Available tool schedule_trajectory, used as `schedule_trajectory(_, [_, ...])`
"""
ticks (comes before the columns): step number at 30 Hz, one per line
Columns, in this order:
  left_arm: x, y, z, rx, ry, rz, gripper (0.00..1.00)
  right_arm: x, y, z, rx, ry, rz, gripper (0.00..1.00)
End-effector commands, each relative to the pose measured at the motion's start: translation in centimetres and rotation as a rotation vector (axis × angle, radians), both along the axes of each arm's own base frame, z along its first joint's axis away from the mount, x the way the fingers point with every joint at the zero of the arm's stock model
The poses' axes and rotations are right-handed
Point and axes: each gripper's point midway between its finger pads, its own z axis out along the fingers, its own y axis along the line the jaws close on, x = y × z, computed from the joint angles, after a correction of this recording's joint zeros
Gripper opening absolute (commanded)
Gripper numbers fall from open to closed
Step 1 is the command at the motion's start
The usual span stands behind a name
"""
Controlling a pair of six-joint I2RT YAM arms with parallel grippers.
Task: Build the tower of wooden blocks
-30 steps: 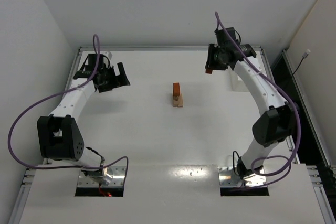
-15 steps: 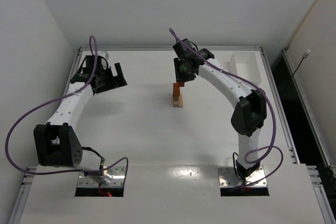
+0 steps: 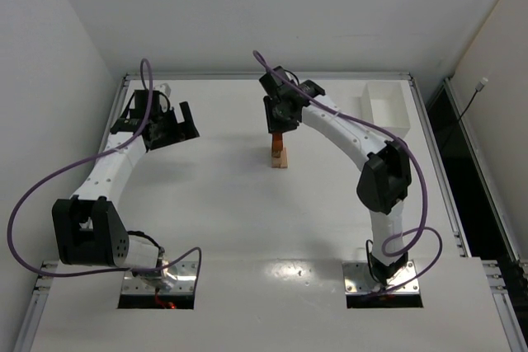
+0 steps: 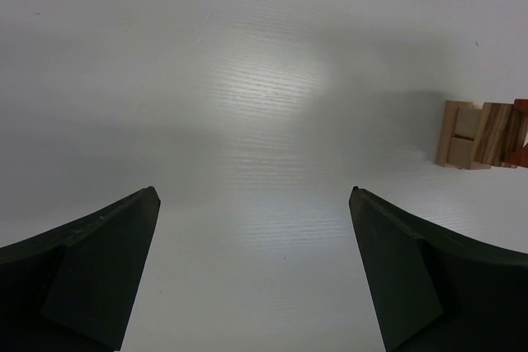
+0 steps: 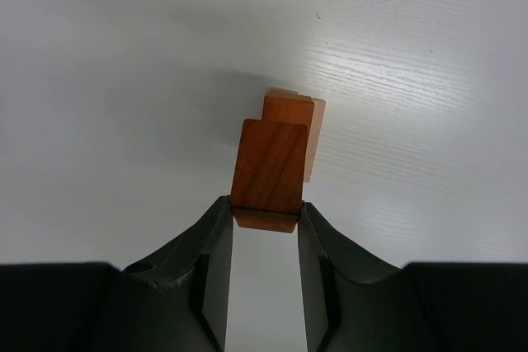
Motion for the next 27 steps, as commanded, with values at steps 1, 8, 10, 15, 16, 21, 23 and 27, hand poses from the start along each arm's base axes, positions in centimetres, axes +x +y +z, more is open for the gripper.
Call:
schedule_trajectory(1, [0.6,-0.5,1.0,-0.009,-0.034,-0.017,0.99,0.3,0.9,0.2,0.022,-0.022,-0.016,0.00])
schedule_trajectory(8, [0.6,-0.7,1.3,-0.017,-0.034,-0.025,0.99,-0.1,0.7,-0.6,0.018,-0.001,-0.031,0.00])
schedule_trajectory(10, [0.6,-0.7,1.3,-0.017,-0.034,-0.025,0.99,0.1,0.4,-1.0,0.018,0.008,-0.049,0.00])
schedule_trajectory(15, [0.6,-0.7,1.3,-0.017,-0.034,-0.025,0.99,0.6,0.6,-1.5,0.032,0.019,-0.048,0.00])
schedule_trajectory(16, [0.6,-0.7,1.3,-0.017,-0.034,-0.025,0.99,0.6,0.6,-1.5,0.032,0.019,-0.048,0.00])
schedule_trajectory(21, [0.6,-0.9,1.0,-0.023,-0.024,-0.031,0.99,0.4,0.9,-1.9,0.045,0.038,-0.046,0.00])
schedule_trajectory(23, [0.6,-0.9,1.0,-0.023,-0.024,-0.031,0.99,0.6,1.1,-2.0,0.045,0.038,-0.046,0.03])
schedule_trajectory(27, [0.8,-0.9,1.0,-0.023,-0.024,-0.031,0.99,0.8,0.7,-2.0,0.045,0.038,-0.055,0.20])
